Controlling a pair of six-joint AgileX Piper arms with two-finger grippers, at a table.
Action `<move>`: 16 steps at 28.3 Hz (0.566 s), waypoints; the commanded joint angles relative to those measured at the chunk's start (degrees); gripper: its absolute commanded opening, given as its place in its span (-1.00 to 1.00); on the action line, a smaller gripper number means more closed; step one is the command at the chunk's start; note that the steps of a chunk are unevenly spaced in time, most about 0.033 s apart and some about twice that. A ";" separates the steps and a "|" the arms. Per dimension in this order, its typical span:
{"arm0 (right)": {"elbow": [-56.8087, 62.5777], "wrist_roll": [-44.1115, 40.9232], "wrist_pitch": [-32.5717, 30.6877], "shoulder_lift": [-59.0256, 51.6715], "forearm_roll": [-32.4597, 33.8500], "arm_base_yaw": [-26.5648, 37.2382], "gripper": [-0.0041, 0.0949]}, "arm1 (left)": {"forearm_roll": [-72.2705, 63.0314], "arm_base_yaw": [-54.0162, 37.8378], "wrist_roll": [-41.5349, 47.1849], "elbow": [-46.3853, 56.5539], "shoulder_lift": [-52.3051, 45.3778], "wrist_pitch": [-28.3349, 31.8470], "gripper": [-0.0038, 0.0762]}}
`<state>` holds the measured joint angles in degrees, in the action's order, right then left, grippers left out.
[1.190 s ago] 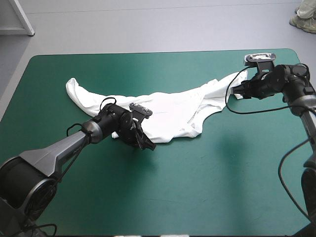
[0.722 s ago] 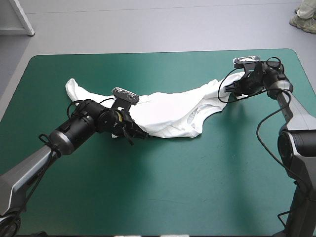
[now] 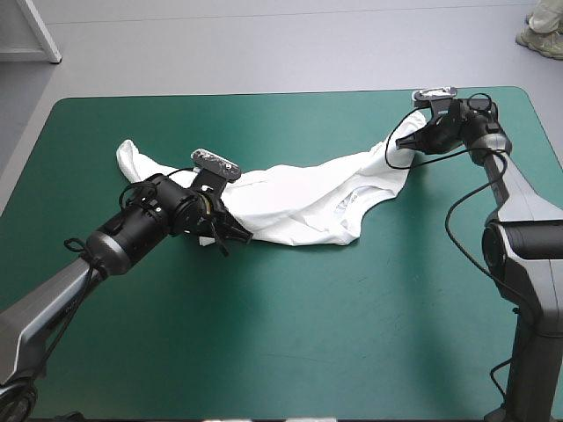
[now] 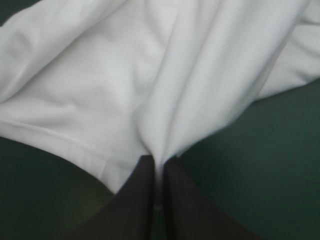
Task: Fold the cloth
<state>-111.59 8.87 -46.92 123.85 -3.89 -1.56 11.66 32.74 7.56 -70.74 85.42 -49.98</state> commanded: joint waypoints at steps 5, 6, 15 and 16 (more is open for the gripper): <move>-11.22 -0.19 -4.14 -11.67 0.10 0.38 -0.95 | 5.97 0.21 1.31 -15.16 -3.47 0.82 -0.86; -12.65 -0.51 -4.65 -12.66 0.10 0.38 -0.95 | 6.55 0.21 1.31 -17.80 -3.47 0.29 -0.86; -26.58 -2.12 -9.67 -25.91 -0.09 0.38 -0.95 | 16.07 0.21 -4.08 -52.86 -3.36 -4.91 -0.86; -27.85 -2.12 -9.92 -27.43 -0.09 0.38 -0.95 | 17.61 0.21 -4.20 -55.91 -3.36 -5.61 -0.86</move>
<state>-134.44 6.85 -59.54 103.33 -3.89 -1.56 24.18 32.74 4.44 -118.10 84.63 -57.11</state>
